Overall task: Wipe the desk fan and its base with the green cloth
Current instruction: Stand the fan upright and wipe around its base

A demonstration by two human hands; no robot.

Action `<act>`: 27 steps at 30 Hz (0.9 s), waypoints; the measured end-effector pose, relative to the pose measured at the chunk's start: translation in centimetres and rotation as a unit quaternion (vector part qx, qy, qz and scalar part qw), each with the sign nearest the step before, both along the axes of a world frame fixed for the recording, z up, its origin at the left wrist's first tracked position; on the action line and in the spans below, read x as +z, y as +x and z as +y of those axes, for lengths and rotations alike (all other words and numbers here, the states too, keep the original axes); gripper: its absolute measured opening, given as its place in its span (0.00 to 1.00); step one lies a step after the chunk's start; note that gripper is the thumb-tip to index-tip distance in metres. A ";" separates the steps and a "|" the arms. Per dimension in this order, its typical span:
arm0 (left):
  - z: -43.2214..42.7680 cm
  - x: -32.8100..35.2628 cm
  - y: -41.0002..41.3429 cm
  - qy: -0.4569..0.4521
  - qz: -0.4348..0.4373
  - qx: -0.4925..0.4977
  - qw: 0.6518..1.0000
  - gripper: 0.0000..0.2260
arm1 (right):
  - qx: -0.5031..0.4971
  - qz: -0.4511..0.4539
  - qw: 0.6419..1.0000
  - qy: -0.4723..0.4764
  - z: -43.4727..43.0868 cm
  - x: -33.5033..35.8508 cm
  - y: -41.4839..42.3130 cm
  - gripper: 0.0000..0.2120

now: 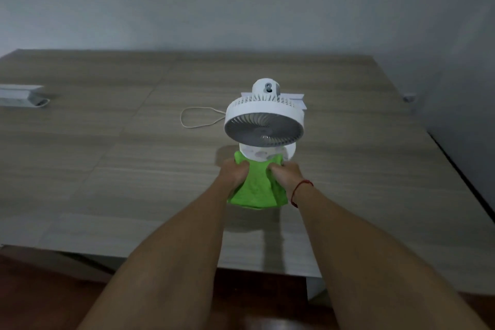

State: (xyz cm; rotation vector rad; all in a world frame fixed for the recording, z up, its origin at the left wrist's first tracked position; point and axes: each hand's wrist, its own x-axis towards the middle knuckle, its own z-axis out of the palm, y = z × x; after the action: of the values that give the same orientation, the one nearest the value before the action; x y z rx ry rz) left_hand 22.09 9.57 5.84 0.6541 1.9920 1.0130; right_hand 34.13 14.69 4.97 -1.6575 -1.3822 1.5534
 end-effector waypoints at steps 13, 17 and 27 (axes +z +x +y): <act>-0.5 -15.4 -2.1 0.024 0.200 -0.027 0.979 0.17 | 0.053 -0.137 0.970 0.195 -0.3 -14.0 0.0 0.13; -1.9 -15.8 -2.4 0.018 0.354 -0.032 0.935 0.25 | 0.096 -0.266 0.918 0.279 -1.0 -14.0 0.2 0.22; -3.6 -15.9 -1.7 -0.003 0.433 -0.024 0.901 0.28 | 0.056 -0.311 0.894 0.317 -3.1 -15.3 0.9 0.26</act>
State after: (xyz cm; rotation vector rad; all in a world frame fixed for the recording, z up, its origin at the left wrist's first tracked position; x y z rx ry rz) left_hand 20.43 5.93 -10.03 1.3059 2.7020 0.7306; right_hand 35.07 11.57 -10.34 -1.6989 -2.0490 0.4781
